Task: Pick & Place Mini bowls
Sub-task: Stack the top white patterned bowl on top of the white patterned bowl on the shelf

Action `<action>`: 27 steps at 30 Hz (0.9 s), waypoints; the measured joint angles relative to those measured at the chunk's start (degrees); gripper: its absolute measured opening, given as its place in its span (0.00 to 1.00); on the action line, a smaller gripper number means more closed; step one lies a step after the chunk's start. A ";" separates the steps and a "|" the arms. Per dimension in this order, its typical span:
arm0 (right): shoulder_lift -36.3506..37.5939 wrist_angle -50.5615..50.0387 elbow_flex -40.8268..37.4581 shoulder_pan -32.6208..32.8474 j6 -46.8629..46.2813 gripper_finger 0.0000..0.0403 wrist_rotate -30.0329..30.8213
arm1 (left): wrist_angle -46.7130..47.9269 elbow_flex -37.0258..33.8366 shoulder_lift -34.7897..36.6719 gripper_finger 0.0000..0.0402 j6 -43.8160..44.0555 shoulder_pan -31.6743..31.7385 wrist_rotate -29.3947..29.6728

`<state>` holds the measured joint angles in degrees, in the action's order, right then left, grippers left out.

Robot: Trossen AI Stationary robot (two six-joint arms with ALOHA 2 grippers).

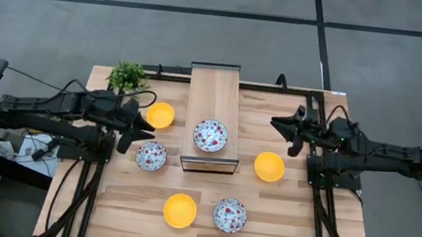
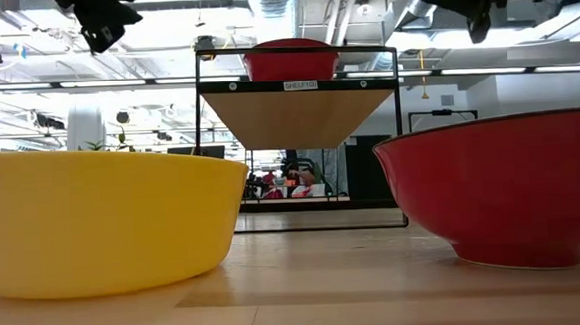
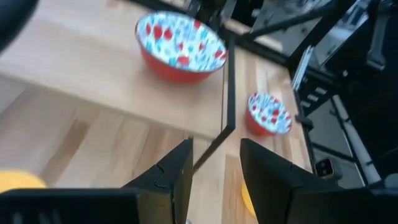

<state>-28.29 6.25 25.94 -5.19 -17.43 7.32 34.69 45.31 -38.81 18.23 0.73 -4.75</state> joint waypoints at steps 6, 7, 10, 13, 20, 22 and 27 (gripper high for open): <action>5.46 12.77 -7.58 -0.04 2.73 0.18 -1.96 | 8.83 2.55 -1.95 0.33 5.05 0.00 -0.01; 6.29 13.14 -8.48 -0.04 2.78 0.18 -2.13 | 10.42 2.55 -1.97 0.33 6.05 0.00 -0.01; 8.10 13.11 -10.59 -0.03 2.88 0.18 -2.41 | 16.32 2.55 -1.99 0.33 10.47 0.00 -0.02; 8.65 13.02 -12.25 -0.04 4.58 0.18 -2.39 | 21.05 2.55 -1.99 0.33 14.64 0.00 -0.02; 8.37 7.82 -12.53 -0.20 7.31 0.18 -2.39 | 22.72 2.55 -1.99 0.33 16.77 0.00 -0.83; 8.45 6.51 -12.53 -0.20 6.00 0.18 -2.39 | 22.70 2.55 -1.99 0.33 16.79 0.00 -0.87; 8.45 3.80 -12.53 -0.20 0.98 0.18 -2.55 | 22.21 2.55 -1.99 0.33 16.79 0.00 -0.88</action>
<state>-19.84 10.06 13.41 -5.39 -16.45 4.77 56.91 47.86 -40.80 35.03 0.73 -5.63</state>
